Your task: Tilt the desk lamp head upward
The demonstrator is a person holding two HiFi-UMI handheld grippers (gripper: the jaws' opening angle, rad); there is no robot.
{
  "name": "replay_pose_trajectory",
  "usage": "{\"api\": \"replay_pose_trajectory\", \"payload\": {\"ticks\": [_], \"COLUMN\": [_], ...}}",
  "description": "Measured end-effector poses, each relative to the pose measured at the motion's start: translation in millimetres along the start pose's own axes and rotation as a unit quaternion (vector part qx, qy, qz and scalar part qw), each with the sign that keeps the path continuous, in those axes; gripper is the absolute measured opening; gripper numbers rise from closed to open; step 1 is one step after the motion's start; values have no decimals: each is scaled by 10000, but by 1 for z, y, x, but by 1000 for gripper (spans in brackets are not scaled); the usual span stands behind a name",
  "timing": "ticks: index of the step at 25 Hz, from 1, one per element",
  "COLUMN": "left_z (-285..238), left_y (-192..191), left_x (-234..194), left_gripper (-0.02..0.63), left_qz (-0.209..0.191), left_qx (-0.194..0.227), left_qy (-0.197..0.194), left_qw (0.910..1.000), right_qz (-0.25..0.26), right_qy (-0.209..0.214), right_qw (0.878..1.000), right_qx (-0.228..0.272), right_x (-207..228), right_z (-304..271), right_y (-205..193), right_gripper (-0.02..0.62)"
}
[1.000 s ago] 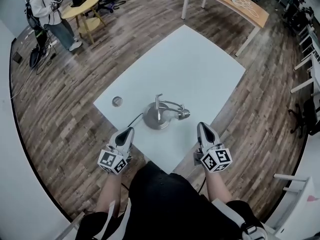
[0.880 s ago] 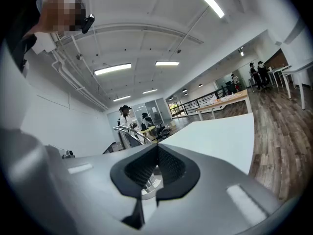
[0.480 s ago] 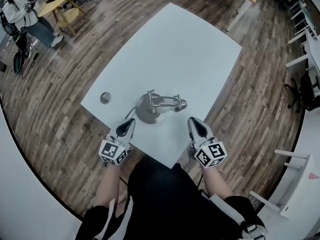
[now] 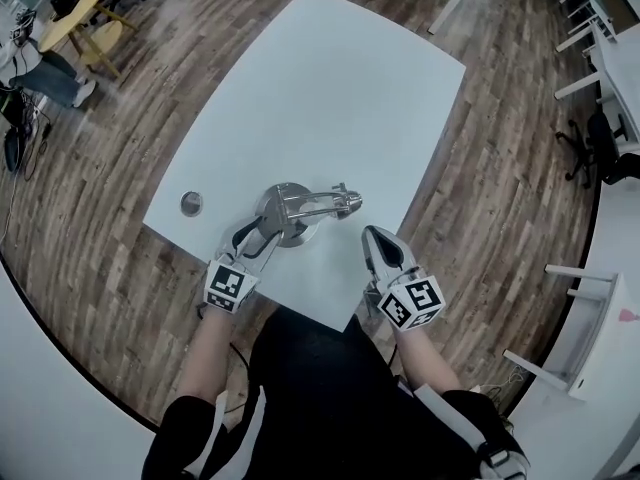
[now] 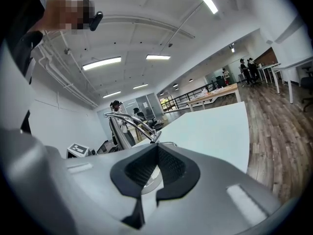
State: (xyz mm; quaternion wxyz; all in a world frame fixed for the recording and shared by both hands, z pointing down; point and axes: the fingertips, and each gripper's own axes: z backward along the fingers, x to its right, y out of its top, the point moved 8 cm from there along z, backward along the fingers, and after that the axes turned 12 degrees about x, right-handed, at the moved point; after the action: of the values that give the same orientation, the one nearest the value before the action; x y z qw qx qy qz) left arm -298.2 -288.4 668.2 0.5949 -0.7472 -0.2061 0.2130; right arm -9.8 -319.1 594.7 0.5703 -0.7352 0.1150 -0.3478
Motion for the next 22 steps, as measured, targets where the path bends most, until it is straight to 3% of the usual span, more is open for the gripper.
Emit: {"api": "replay_pose_trajectory", "payload": {"ticks": [9,17,20,22], "left_z": [-20,-28,-29,-30], "left_y": [-16,-18,-19,-18], "left_x": [-7,-4,-5,-5], "left_gripper": [213,212,204,204], "left_qz": [-269,-351,-260,-255], "left_qx": [-550,-903,-1006,-1072], "left_qy": [-699,-788,-871,-885], "left_qw": [9957,9922,9908,9900], "right_qz": [-84,-152,-514,-1176], "right_qy": [-116,-67,134,303], "right_qw": [9999,9998,9986,9926], "right_qx": [-36,-54,-15,77], "right_x": [-7,-9,-15,-19], "right_z": [4,0,-5,-12], "right_y": [-6,-10,-12,-12], "right_gripper": [3,2,3,3]}}
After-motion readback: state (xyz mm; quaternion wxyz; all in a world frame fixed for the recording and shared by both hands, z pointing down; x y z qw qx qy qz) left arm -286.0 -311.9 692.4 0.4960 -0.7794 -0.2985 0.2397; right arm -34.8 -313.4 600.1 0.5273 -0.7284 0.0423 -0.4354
